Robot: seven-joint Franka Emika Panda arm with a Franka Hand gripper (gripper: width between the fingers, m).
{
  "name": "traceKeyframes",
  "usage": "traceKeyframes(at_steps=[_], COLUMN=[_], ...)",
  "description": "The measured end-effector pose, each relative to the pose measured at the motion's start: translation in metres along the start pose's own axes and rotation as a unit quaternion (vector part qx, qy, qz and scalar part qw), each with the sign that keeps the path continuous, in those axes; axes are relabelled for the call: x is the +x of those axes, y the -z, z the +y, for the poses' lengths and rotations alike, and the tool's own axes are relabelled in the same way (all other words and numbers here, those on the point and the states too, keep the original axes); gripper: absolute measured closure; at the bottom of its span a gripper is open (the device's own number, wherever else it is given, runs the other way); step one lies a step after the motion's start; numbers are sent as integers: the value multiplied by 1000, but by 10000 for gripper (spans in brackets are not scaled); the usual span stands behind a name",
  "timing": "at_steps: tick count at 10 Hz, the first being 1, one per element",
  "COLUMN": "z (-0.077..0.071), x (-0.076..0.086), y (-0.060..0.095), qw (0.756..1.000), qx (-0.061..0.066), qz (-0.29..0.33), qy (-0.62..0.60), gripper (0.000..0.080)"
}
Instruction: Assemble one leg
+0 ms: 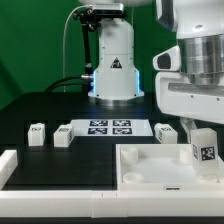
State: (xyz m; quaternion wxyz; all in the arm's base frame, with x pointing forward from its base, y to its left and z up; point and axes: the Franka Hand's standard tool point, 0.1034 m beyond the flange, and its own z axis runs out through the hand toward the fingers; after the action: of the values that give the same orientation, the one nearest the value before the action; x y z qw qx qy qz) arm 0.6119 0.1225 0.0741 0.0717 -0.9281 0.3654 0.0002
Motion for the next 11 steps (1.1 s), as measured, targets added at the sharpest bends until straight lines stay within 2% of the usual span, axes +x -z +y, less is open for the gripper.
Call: traceKeyframes(at_steps=[2, 4, 6, 7, 10, 11], z=[4, 3, -2, -3, -3, -2], x=[4, 4, -2, -2, -2, -2], y=[0, 3, 4, 5, 4, 4], qw=[995, 981, 962, 946, 944, 944], qx=[-2, -1, 1, 0, 0, 0], qz=[1, 2, 1, 2, 0, 0], qy=[100, 195, 272, 325, 329, 329], gripper=[150, 150, 150, 150, 150, 251])
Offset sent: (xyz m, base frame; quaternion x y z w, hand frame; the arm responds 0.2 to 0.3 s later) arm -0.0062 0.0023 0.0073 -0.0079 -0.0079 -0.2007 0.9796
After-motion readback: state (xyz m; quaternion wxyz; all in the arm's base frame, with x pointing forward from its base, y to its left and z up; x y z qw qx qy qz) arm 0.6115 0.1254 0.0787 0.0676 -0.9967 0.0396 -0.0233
